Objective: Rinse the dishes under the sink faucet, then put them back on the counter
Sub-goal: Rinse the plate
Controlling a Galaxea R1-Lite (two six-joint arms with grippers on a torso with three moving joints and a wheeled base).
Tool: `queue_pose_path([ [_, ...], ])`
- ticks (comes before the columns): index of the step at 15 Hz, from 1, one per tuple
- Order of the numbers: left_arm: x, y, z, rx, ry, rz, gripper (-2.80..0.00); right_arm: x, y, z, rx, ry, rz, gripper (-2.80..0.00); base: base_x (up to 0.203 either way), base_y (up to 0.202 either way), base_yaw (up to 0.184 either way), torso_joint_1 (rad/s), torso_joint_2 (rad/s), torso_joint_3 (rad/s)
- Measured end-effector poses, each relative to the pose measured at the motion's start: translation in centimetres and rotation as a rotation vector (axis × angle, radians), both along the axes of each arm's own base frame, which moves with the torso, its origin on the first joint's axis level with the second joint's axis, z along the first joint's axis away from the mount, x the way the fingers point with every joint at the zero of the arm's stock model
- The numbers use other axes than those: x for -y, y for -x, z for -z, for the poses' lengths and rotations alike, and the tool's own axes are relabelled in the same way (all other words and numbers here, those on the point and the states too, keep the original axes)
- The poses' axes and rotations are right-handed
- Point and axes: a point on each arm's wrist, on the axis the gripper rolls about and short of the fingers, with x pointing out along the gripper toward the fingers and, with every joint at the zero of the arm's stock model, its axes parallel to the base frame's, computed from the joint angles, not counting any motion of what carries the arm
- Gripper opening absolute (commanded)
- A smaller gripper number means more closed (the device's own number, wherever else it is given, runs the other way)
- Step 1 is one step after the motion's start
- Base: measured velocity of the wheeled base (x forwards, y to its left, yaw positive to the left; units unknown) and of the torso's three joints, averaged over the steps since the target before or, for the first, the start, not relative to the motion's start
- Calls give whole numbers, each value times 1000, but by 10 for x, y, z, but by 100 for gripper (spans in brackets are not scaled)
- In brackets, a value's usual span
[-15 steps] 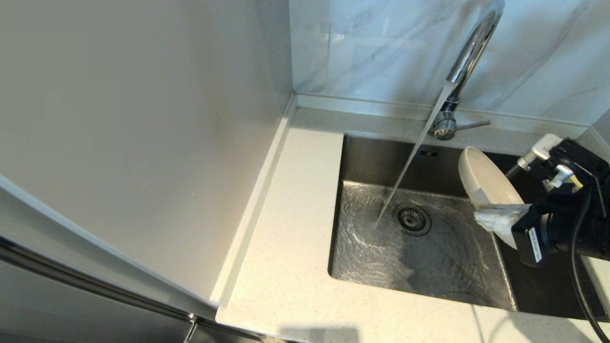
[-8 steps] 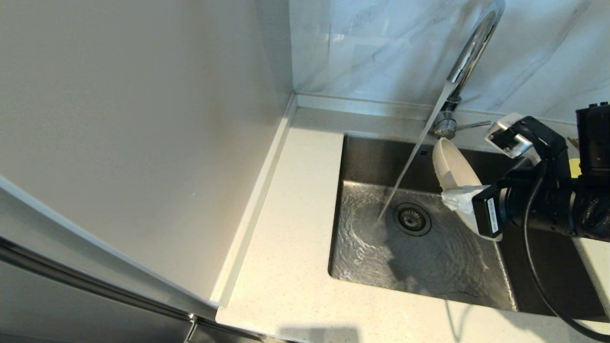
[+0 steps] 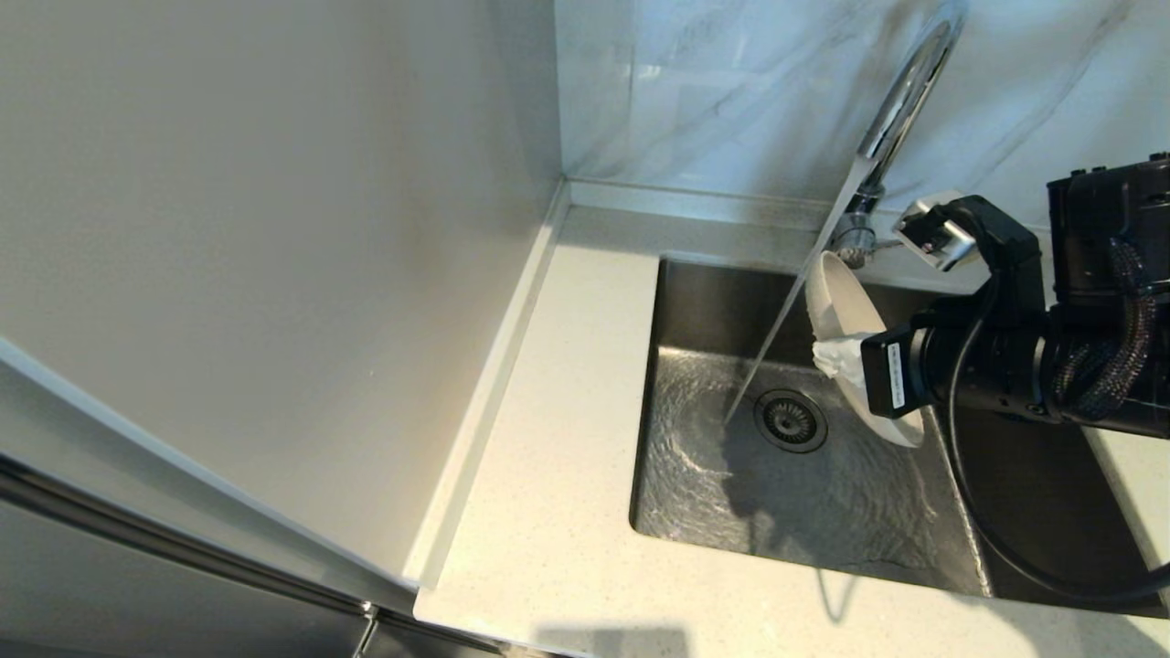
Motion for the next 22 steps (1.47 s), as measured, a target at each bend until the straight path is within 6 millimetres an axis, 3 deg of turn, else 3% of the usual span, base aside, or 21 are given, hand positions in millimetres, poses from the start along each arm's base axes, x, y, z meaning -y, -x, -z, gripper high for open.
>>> queue_pose_path([
  [10,0,0,0,0,0,0,-280,-26,-9,-3,15,3,1,-280,0,0,0,0,0,0],
  [14,0,0,0,0,0,0,-280,-34,-22,-2,73,-5,42,-280,0,0,0,0,0,0],
  [22,0,0,0,0,0,0,-280,-38,-35,11,68,32,118,-280,0,0,0,0,0,0],
])
